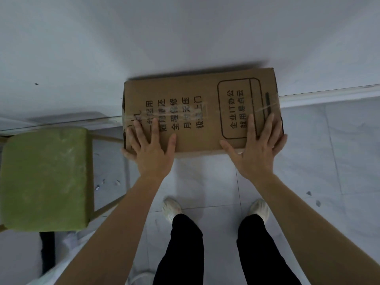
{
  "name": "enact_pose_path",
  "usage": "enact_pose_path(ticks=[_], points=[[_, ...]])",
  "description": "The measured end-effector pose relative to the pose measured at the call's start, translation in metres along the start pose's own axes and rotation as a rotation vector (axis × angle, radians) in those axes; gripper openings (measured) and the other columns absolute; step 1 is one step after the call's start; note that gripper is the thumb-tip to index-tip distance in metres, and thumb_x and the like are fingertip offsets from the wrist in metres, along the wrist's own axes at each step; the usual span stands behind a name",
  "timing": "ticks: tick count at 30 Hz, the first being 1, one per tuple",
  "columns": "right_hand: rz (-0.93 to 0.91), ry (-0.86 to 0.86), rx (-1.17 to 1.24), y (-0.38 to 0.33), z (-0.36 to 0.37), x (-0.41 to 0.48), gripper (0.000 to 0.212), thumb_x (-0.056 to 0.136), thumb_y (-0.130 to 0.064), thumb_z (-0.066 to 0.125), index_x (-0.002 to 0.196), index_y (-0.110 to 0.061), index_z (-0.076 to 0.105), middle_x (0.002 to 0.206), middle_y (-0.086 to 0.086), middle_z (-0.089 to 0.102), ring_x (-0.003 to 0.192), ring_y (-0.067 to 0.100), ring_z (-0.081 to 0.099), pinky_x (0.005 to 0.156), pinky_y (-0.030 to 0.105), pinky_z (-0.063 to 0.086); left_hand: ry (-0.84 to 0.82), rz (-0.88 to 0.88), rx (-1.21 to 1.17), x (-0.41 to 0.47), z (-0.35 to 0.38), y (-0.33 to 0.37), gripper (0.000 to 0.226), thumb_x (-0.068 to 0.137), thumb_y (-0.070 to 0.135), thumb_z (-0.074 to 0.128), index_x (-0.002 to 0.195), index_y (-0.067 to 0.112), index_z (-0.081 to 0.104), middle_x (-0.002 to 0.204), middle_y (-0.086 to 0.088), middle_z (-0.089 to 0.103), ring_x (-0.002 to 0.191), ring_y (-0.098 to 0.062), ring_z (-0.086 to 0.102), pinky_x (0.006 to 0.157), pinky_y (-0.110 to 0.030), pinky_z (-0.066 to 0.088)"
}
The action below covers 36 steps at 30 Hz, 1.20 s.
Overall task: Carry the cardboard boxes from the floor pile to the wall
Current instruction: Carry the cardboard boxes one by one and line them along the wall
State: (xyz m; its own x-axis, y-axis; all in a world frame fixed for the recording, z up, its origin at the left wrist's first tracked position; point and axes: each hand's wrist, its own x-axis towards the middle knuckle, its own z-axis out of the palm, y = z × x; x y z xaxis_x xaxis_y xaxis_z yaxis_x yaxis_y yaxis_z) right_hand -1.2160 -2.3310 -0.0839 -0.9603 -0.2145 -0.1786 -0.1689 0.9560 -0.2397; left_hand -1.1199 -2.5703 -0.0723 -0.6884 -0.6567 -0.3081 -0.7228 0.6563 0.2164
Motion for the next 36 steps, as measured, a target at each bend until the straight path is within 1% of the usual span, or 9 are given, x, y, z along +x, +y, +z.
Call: enact_pose_path(ticks=[4,10,13,16,19,21,23,27,36], points=[[-0.069,-0.067,-0.029,0.004,-0.003,0.012,0.132,0.058,-0.102,0.036,0.162,-0.027,0.003,0.166,0.021,-0.01,0.15,0.049,-0.01,0.115,0.067,-0.008,0.003,0.0,0.028,0.008,0.005,-0.001,0.071,0.092,0.074,0.02,0.154,0.046,-0.001,0.164,-0.005,-0.015,0.149,-0.03,-0.019,0.111,-0.072,-0.007],[-0.064,-0.183,-0.079,0.005,-0.012,0.027,0.135,0.06,-0.098,0.047,0.159,-0.03,-0.012,0.164,0.02,-0.021,0.149,0.047,-0.019,0.116,0.066,-0.01,-0.047,-0.018,0.044,0.008,0.001,0.01,0.071,0.094,0.072,0.02,0.155,0.042,0.0,0.164,-0.009,-0.014,0.149,-0.033,-0.018,0.11,-0.07,-0.007],[-0.095,-0.238,-0.055,0.002,-0.03,0.02,0.136,0.061,-0.099,0.039,0.159,-0.022,-0.014,0.164,0.018,-0.023,0.15,0.043,-0.021,0.118,0.062,-0.011,-0.006,0.029,0.057,0.001,-0.016,0.015,0.059,0.1,0.059,0.027,0.148,0.026,0.034,0.16,-0.017,0.019,0.148,-0.036,0.01,0.114,-0.065,0.004],[-0.205,-0.127,0.05,-0.016,-0.073,0.009,0.103,0.085,-0.068,0.058,0.161,-0.015,0.011,0.167,0.018,0.001,0.154,0.037,-0.001,0.122,0.055,0.002,0.156,0.223,-0.001,-0.013,-0.06,0.032,0.05,0.101,0.047,0.023,0.097,0.013,0.059,0.106,-0.011,0.062,0.104,-0.033,0.055,0.096,-0.054,0.041],[-0.218,-0.032,0.198,-0.045,-0.143,0.005,0.058,0.1,-0.046,0.05,0.149,-0.016,0.042,0.153,0.009,0.044,0.142,0.028,0.039,0.112,0.043,0.033,0.261,0.409,-0.141,-0.028,-0.121,0.064,0.04,0.105,0.035,0.034,0.069,0.019,0.043,0.063,0.005,0.044,0.062,-0.022,0.048,0.06,-0.034,0.038],[-0.189,0.062,0.241,-0.062,-0.198,0.005,0.041,0.104,-0.044,0.044,0.132,-0.019,0.06,0.124,0.002,0.067,0.114,0.023,0.061,0.09,0.034,0.044,0.332,0.501,-0.168,-0.033,-0.165,0.093,0.042,0.105,0.03,0.038,0.065,0.019,0.041,0.056,0.009,0.035,0.054,-0.018,0.042,0.056,-0.03,0.031],[-0.164,0.201,0.282,-0.07,-0.264,-0.007,0.039,0.105,-0.045,0.041,0.117,-0.019,0.068,0.098,-0.005,0.072,0.089,0.017,0.065,0.076,0.028,0.041,0.378,0.601,-0.187,-0.049,-0.219,0.128,0.044,0.105,0.03,0.035,0.064,0.018,0.04,0.054,0.009,0.032,0.05,-0.016,0.037,0.056,-0.031,0.031],[-0.055,0.413,0.329,-0.057,-0.376,-0.034,0.042,0.106,-0.045,0.039,0.085,-0.019,0.063,0.058,-0.017,0.05,0.06,0.015,0.053,0.065,0.029,0.038,0.439,0.73,-0.296,-0.08,-0.308,0.198,0.049,0.105,0.032,0.031,0.057,0.025,0.026,0.049,0.01,0.03,0.044,-0.009,0.029,0.052,-0.028,0.02],[0.201,0.742,0.39,0.081,-0.554,-0.145,0.049,0.104,-0.051,0.037,0.093,-0.017,0.071,0.078,-0.004,0.074,0.077,0.025,0.067,0.077,0.039,0.054,0.494,1.103,-0.406,-0.246,-0.397,0.368,0.052,0.104,0.033,0.033,0.055,0.019,0.022,0.047,0.004,0.027,0.044,-0.02,0.029,0.047,-0.031,0.018]])
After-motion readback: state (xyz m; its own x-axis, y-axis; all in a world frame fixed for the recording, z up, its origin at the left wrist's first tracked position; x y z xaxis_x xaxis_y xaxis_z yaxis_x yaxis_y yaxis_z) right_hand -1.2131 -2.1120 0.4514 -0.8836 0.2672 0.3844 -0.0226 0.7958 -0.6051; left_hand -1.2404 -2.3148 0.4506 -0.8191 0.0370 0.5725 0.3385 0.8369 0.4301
